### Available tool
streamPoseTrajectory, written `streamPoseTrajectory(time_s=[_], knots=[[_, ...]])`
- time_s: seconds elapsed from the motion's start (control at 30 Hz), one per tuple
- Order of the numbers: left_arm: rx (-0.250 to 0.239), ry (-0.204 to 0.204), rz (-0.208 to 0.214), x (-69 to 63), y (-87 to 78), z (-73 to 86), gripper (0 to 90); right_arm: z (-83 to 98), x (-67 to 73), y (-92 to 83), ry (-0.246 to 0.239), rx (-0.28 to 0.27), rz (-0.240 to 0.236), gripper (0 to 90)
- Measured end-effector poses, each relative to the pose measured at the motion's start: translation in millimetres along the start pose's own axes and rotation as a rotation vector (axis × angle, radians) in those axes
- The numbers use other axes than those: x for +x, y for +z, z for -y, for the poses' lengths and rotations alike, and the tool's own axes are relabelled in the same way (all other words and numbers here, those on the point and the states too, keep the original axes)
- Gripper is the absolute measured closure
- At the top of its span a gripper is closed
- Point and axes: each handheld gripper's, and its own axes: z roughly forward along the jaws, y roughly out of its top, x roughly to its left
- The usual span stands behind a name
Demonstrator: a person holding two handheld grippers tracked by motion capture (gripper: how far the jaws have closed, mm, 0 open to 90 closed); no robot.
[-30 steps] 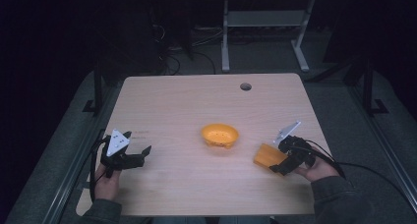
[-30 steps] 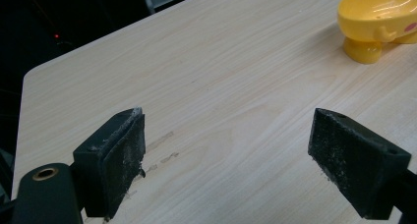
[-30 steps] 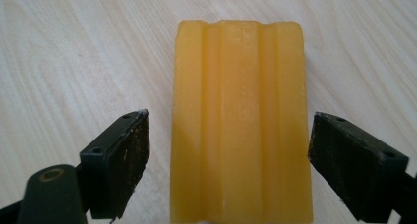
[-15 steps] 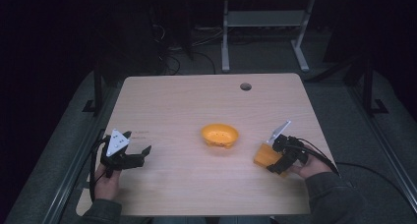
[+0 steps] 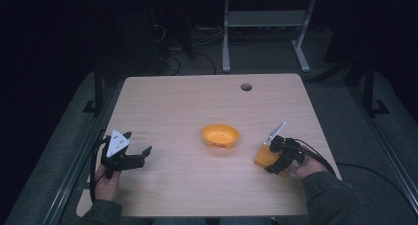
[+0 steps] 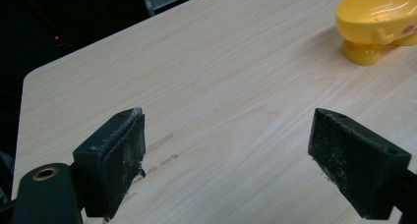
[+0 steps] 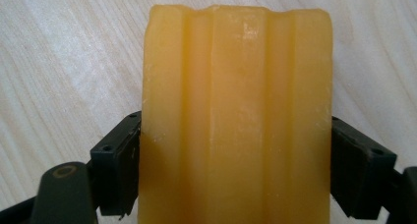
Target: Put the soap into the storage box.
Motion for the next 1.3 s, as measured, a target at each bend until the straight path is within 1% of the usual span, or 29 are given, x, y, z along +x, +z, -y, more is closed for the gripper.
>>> streamPoseTrajectory(time_s=[0.13, 0.2, 0.3, 0.37, 0.43, 0.47, 0.53, 0.6, 0.7, 0.8, 0.9, 1.0, 1.03, 1.07, 1.13, 1.17, 1.3], knots=[[0.000, 0.000, 0.000, 0.1, -0.1, 0.0, 13.4, -0.3, 0.7, -0.7, -0.001, 0.000, 0.002, 20.1], [0.001, 0.001, -0.001, 0.6, -0.5, -0.1, 13.4, -0.1, 1.3, -1.0, -0.021, 0.002, 0.010, 20.3], [0.002, -0.001, -0.001, 0.7, -0.6, 0.0, 13.4, 0.4, 1.4, -1.3, -0.027, -0.001, 0.007, 20.4], [0.002, -0.001, -0.001, 0.8, -0.6, 0.1, 13.4, 1.1, 0.6, -3.2, -0.026, -0.018, -0.002, 20.4], [0.001, -0.001, -0.002, 0.7, -0.6, 0.0, 13.4, 1.1, 0.4, -4.2, -0.026, -0.023, -0.002, 20.5], [0.002, 0.000, -0.001, 0.8, -0.7, 0.0, 13.4, 0.6, 0.0, -7.9, -0.022, -0.037, -0.008, 20.4], [0.001, 0.000, -0.002, 0.9, -0.9, -0.1, 13.4, 0.1, -0.1, -9.7, -0.023, -0.042, -0.004, 20.5], [0.003, -0.003, -0.003, 1.2, -1.0, -0.2, 13.4, -2.9, -1.0, -15.3, -0.031, -0.052, -0.005, 20.5], [0.002, -0.004, -0.003, 1.3, -1.1, -0.2, 13.4, -5.2, -1.1, -18.1, -0.035, -0.060, -0.002, 20.5], [0.006, -0.005, -0.003, 1.5, -1.3, -0.2, 13.4, -11.9, -2.5, -24.0, -0.042, -0.071, -0.001, 20.5], [0.006, -0.005, -0.003, 1.5, -1.3, -0.2, 13.4, -15.1, -2.9, -25.5, -0.048, -0.074, 0.000, 20.5], [0.004, -0.010, -0.003, 2.0, -1.4, 0.0, 13.4, -23.1, -3.8, -29.0, -0.059, -0.076, -0.004, 20.5], [0.004, -0.010, -0.003, 2.0, -1.4, 0.0, 13.4, -23.1, -3.8, -29.0, -0.059, -0.076, -0.004, 20.5], [0.004, -0.010, -0.002, 2.1, -1.4, 0.1, 13.4, -26.9, -4.0, -30.6, -0.069, -0.076, -0.001, 20.5], [0.005, -0.009, -0.003, 2.1, -1.3, 0.1, 13.4, -28.0, -4.3, -31.2, -0.071, -0.080, -0.001, 20.5], [0.005, -0.009, -0.003, 2.1, -1.3, 0.0, 13.4, -29.8, -5.1, -32.0, -0.074, -0.086, -0.008, 20.5], [0.006, -0.010, -0.002, 2.3, -1.1, 0.1, 13.4, -37.4, -6.6, -34.9, -0.081, -0.087, -0.010, 20.5]])
